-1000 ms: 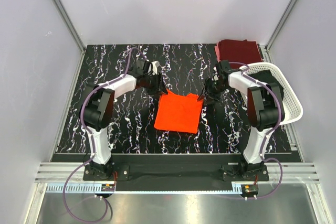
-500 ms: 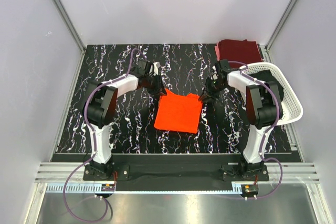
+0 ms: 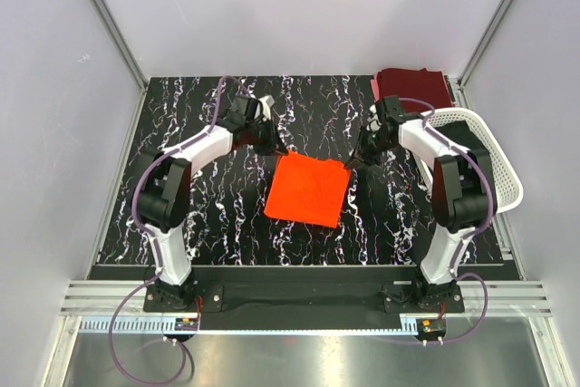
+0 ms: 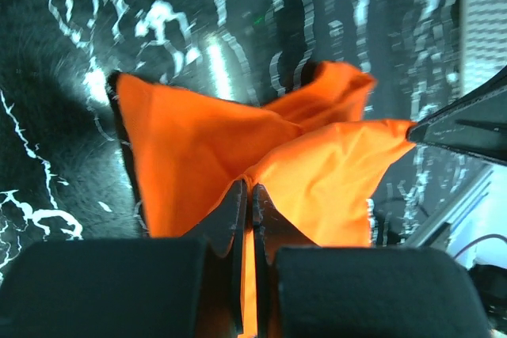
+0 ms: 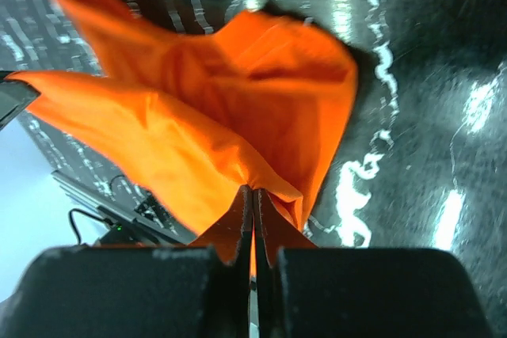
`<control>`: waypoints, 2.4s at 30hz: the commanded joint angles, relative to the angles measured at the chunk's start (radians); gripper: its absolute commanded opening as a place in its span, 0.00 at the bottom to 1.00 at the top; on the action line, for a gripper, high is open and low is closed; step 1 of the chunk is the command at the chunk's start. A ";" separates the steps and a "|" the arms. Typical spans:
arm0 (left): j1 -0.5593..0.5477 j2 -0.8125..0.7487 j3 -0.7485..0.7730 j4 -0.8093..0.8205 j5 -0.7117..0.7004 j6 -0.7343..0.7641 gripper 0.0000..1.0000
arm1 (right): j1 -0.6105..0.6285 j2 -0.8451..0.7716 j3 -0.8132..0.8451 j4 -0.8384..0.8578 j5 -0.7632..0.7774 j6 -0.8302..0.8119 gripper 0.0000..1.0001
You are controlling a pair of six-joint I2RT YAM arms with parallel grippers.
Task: Fold and stack the t-shirts
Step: Fold the tshirt
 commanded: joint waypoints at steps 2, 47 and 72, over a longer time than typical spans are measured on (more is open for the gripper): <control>-0.001 -0.058 0.045 0.047 0.002 -0.034 0.00 | -0.003 -0.062 0.034 -0.013 -0.020 0.021 0.00; 0.061 0.097 -0.135 0.343 0.264 -0.144 0.00 | 0.142 0.163 0.028 0.132 -0.512 -0.022 0.00; 0.033 -0.110 -0.096 0.042 0.155 -0.026 0.04 | 0.205 0.166 0.122 0.021 -0.441 -0.065 0.00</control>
